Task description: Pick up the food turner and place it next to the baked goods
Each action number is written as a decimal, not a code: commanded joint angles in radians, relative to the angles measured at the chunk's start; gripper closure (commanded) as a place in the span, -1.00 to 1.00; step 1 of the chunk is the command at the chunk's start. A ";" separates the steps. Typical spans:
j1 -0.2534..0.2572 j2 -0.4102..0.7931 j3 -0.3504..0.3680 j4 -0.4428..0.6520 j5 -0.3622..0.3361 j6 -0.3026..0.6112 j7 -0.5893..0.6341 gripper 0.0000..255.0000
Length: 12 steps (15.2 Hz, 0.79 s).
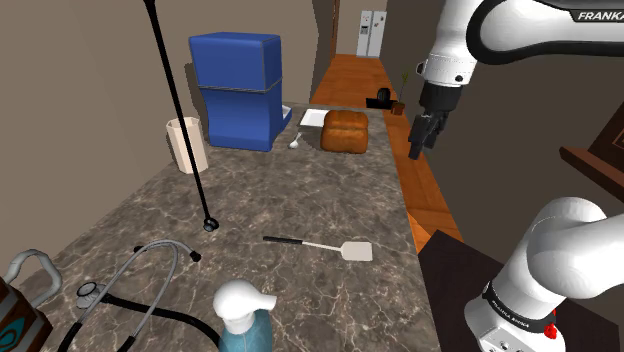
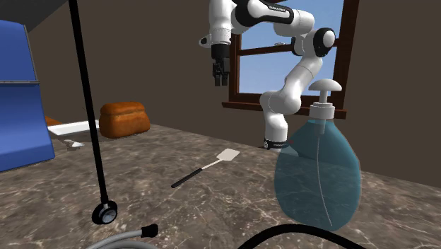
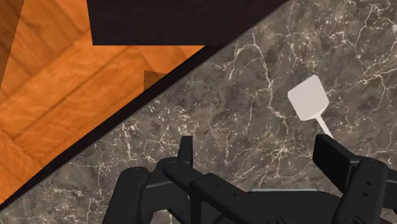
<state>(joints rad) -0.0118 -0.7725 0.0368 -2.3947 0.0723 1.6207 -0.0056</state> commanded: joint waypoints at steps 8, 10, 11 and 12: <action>0.079 0.144 0.075 -0.050 0.035 0.216 -0.047 -1.00; 0.100 0.193 0.098 -0.055 0.043 0.276 -0.060 -1.00; 0.110 0.218 0.109 -0.056 0.046 0.306 -0.066 -1.00; 0.120 0.244 0.121 -0.056 0.048 0.336 -0.072 -1.00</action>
<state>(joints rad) 0.0976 -0.5591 0.1446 -2.4546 0.1170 1.9241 -0.0727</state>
